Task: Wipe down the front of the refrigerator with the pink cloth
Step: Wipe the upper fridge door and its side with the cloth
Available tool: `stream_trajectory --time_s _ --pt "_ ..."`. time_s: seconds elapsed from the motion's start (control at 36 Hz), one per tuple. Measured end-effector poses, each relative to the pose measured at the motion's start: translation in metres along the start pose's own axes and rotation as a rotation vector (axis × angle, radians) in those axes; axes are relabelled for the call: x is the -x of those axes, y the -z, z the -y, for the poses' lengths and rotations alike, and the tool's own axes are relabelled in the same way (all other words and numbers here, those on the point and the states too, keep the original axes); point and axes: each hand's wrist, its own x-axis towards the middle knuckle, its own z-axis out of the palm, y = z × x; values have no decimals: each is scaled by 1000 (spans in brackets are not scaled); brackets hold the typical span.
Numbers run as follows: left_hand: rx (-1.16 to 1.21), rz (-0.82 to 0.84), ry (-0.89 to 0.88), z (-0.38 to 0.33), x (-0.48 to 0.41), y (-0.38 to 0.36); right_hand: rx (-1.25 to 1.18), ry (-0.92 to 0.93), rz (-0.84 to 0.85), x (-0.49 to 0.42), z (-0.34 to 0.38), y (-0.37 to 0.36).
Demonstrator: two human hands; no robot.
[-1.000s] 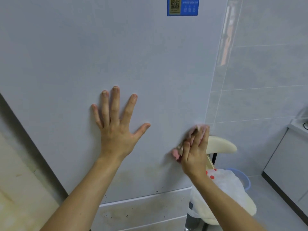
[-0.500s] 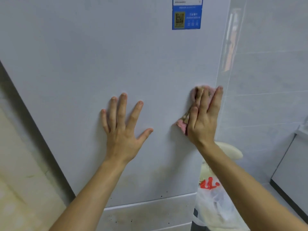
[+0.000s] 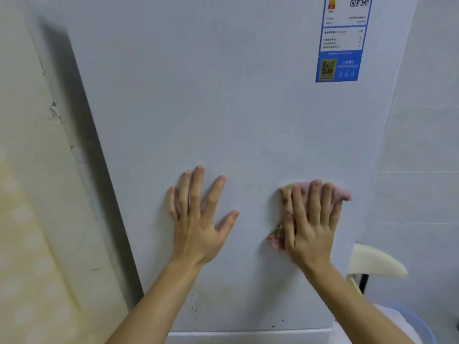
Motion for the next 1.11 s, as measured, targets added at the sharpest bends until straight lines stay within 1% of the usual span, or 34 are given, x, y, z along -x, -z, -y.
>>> stream_trajectory --time_s 0.08,0.17,0.22,0.28,0.36,0.44,0.5,0.53,0.64,0.67,0.75,0.83,0.94,1.03,1.11 --pt "-9 1 1 8 4 3 22 59 30 4 -2 -2" --pt "-20 7 -18 22 6 8 16 73 -29 -34 -4 5" --pt "-35 18 -24 30 6 12 11 -3 -109 -75 0 8" --pt "-40 22 -23 38 5 16 -3 -117 -161 -112 11 9" --pt "-40 1 20 50 4 22 -26 -213 -206 -132 25 8" --pt "-41 -1 43 58 5 25 -208 -213 -232 -116 28 8" --pt "-40 14 41 59 8 26 -272 -164 -204 -91 27 7" --pt "-35 19 41 58 9 25 -246 -130 -174 -75 26 4" --pt "-21 14 48 56 11 23 -17 -14 -23 2 14 -2" --pt "-14 11 49 56 11 23 20 -14 4 18 12 -3" --pt "-3 17 49 56 11 22 33 -107 52 47 17 -9" --pt "2 28 49 55 12 21 38 -174 43 50 25 -16" --pt "19 27 54 54 11 21 38 -176 5 41 26 -18" --pt "16 37 48 55 11 23 30 -168 -58 23 26 -19" --pt "5 45 33 60 10 26 21 -155 -149 -14 31 -18"
